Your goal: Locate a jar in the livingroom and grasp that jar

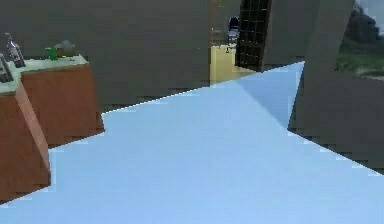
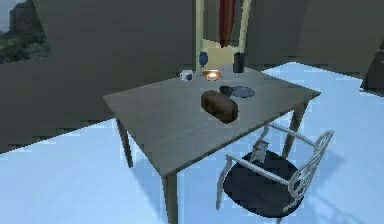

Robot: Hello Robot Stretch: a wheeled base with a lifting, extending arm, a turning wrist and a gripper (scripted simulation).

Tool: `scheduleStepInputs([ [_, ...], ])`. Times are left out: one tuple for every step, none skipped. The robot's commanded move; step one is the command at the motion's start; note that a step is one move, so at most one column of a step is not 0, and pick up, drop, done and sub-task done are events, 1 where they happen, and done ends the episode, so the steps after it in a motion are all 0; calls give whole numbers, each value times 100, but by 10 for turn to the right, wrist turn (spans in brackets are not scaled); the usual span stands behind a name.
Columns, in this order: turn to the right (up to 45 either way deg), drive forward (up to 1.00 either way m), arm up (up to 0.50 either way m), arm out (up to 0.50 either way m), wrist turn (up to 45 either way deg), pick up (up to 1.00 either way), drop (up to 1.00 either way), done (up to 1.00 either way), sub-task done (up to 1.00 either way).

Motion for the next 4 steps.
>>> scheduleStepInputs([
  [0,40,0,0,0,0,0,0,0],
  [150,0,0,0,0,0,0,0,0],
  [0,100,0,0,0,0,0,0,0],
  [0,100,0,0,0,0,0,0,0],
])
